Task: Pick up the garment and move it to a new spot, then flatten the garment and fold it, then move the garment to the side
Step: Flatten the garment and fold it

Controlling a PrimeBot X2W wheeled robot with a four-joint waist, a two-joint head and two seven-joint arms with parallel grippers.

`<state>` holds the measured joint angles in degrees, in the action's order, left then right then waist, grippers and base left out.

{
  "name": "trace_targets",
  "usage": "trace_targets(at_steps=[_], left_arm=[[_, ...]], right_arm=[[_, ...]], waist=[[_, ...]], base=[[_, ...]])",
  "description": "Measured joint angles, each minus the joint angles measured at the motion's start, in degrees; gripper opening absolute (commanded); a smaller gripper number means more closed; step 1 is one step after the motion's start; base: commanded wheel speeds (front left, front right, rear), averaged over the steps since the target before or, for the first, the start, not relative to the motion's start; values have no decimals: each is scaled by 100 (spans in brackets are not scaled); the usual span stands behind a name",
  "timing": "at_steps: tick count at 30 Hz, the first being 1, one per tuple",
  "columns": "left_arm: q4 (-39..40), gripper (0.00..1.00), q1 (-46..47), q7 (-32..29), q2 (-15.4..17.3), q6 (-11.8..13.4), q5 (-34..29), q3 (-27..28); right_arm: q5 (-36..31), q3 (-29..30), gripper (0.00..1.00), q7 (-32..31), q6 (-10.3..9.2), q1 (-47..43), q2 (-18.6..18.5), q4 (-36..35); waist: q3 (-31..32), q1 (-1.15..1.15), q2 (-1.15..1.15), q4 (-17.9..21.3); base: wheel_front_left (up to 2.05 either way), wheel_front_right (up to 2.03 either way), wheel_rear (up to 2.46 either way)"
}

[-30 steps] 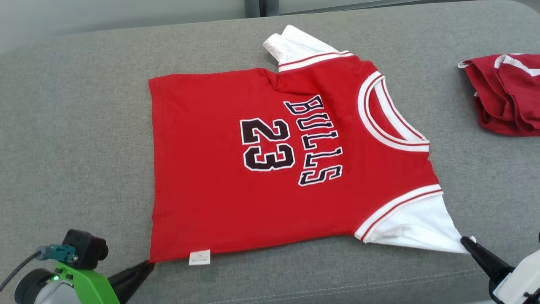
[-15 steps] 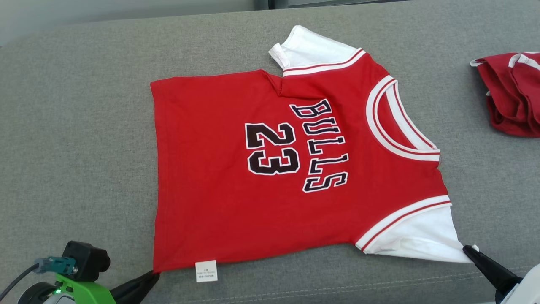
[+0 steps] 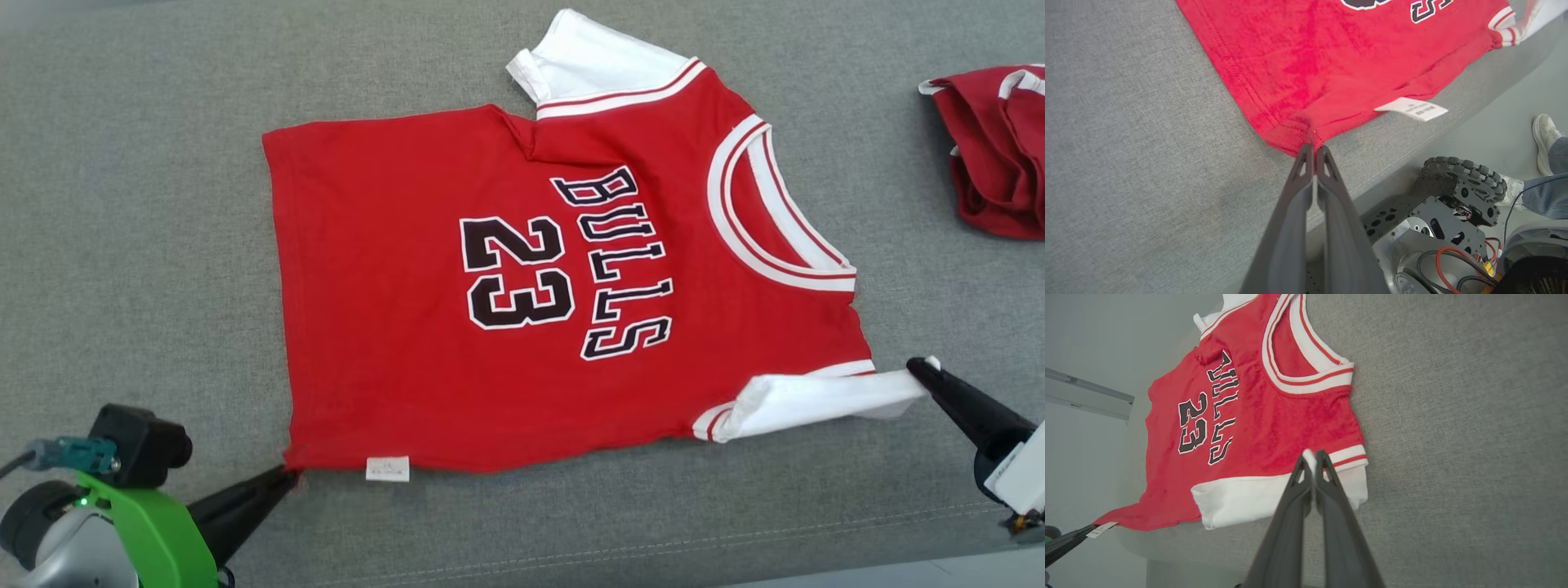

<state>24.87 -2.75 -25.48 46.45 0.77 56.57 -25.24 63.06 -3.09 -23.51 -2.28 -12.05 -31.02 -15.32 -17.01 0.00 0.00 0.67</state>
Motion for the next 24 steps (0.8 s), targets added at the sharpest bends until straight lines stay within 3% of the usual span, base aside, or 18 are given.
trace_targets(at_steps=[13,24], left_arm=[[22,0,1054,-692,45,-85,324,-16],[-444,0,1857,-943,-149,-129,292,-80]], right_arm=[[-282,-316,0,-331,-136,1647,-114,134],[-505,-579,0,-428,-186,2342,43,728]], waist=[[-566,0,0,19],[-963,1,0,9]], base=[[0,0,0],[0,0,0]])
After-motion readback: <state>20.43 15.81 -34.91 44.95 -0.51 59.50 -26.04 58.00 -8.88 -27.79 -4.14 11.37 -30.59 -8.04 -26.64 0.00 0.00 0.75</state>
